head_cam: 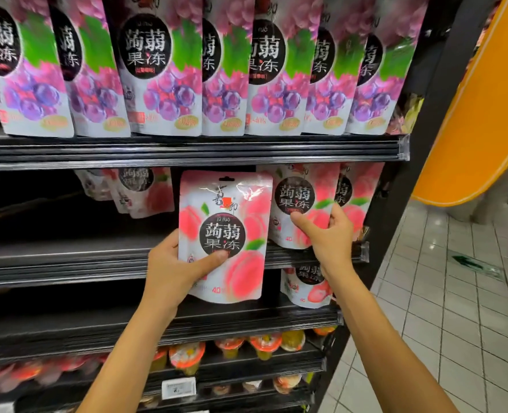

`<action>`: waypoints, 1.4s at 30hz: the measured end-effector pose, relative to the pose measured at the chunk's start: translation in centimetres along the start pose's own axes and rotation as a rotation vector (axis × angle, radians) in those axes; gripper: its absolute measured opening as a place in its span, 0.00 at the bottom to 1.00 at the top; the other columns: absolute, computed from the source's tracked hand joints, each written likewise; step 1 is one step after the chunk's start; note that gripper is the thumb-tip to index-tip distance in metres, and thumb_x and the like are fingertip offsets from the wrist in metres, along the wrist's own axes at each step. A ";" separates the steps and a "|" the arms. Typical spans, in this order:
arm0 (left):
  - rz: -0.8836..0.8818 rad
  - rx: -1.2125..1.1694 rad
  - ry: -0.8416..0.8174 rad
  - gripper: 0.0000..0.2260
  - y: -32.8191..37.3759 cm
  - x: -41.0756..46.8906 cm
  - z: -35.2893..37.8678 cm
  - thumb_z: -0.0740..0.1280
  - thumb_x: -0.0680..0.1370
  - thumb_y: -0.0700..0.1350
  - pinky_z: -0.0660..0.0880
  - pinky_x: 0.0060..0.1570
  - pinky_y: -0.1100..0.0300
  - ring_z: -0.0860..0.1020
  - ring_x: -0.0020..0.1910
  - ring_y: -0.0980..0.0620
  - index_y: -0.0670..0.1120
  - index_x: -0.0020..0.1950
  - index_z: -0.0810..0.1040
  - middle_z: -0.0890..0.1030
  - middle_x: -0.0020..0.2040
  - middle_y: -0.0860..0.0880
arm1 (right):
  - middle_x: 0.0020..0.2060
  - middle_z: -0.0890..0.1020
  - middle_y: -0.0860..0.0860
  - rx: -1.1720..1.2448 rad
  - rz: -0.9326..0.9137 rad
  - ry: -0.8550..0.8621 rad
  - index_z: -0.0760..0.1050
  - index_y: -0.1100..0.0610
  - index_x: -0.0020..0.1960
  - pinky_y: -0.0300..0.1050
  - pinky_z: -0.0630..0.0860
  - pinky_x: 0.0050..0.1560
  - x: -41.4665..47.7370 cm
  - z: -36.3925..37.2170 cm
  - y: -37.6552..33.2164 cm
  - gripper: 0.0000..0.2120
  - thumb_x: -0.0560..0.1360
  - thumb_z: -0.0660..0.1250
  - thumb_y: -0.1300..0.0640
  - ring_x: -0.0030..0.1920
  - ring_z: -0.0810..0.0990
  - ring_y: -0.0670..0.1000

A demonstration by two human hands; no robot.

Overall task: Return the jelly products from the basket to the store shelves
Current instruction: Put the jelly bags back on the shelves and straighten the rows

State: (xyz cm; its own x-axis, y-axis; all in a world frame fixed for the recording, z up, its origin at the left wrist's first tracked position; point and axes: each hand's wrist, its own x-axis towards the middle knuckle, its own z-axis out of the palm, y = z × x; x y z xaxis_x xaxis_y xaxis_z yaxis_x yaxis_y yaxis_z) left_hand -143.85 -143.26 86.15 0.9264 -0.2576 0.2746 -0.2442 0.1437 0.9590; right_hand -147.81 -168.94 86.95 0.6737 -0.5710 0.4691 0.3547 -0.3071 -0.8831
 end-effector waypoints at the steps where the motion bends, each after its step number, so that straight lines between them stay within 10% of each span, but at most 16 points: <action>1: -0.002 0.000 0.004 0.21 0.1 0.0 0.0 0.84 0.58 0.47 0.82 0.42 0.53 0.85 0.47 0.46 0.54 0.49 0.83 0.87 0.48 0.47 | 0.34 0.77 0.56 -0.010 -0.006 -0.029 0.69 0.55 0.38 0.55 0.76 0.39 -0.2 -0.3 0.2 0.21 0.66 0.79 0.45 0.35 0.75 0.54; 3: -0.002 -0.008 0.012 0.21 0.1 -0.2 0.0 0.83 0.58 0.47 0.82 0.41 0.54 0.85 0.47 0.46 0.53 0.48 0.83 0.87 0.48 0.47 | 0.41 0.80 0.62 -0.030 -0.012 -0.088 0.71 0.60 0.43 0.58 0.79 0.49 -0.3 -1.1 0.4 0.20 0.67 0.79 0.49 0.43 0.80 0.61; 10: 0.000 -0.016 0.018 0.20 0.4 -0.6 -0.2 0.81 0.58 0.50 0.81 0.38 0.59 0.86 0.46 0.49 0.54 0.48 0.83 0.87 0.47 0.48 | 0.48 0.84 0.41 -0.231 -0.058 -0.112 0.78 0.48 0.58 0.31 0.77 0.50 -1.1 -3.2 -0.1 0.21 0.68 0.78 0.56 0.50 0.82 0.40; 23: 0.003 -0.033 0.015 0.20 0.8 -0.3 -0.8 0.81 0.59 0.47 0.81 0.39 0.59 0.86 0.46 0.48 0.53 0.49 0.83 0.87 0.48 0.48 | 0.43 0.85 0.49 -0.277 0.023 -0.116 0.75 0.50 0.55 0.54 0.82 0.51 -0.2 -1.2 -0.1 0.17 0.70 0.76 0.59 0.44 0.85 0.49; 42: -0.067 -0.006 -0.048 0.18 0.6 0.1 0.4 0.81 0.60 0.47 0.83 0.40 0.52 0.86 0.45 0.47 0.53 0.48 0.83 0.87 0.47 0.48 | 0.44 0.79 0.39 -0.338 0.047 -0.004 0.74 0.51 0.58 0.26 0.75 0.45 -1.2 -2.0 -1.2 0.18 0.72 0.76 0.58 0.45 0.79 0.37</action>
State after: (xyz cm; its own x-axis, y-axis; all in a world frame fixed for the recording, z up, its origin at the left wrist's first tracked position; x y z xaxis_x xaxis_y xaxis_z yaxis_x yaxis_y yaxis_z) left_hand -144.05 -143.55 86.80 0.9258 -0.3126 0.2125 -0.1799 0.1299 0.9751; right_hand -150.35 -169.40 87.41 0.6866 -0.5879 0.4277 0.0890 -0.5159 -0.8520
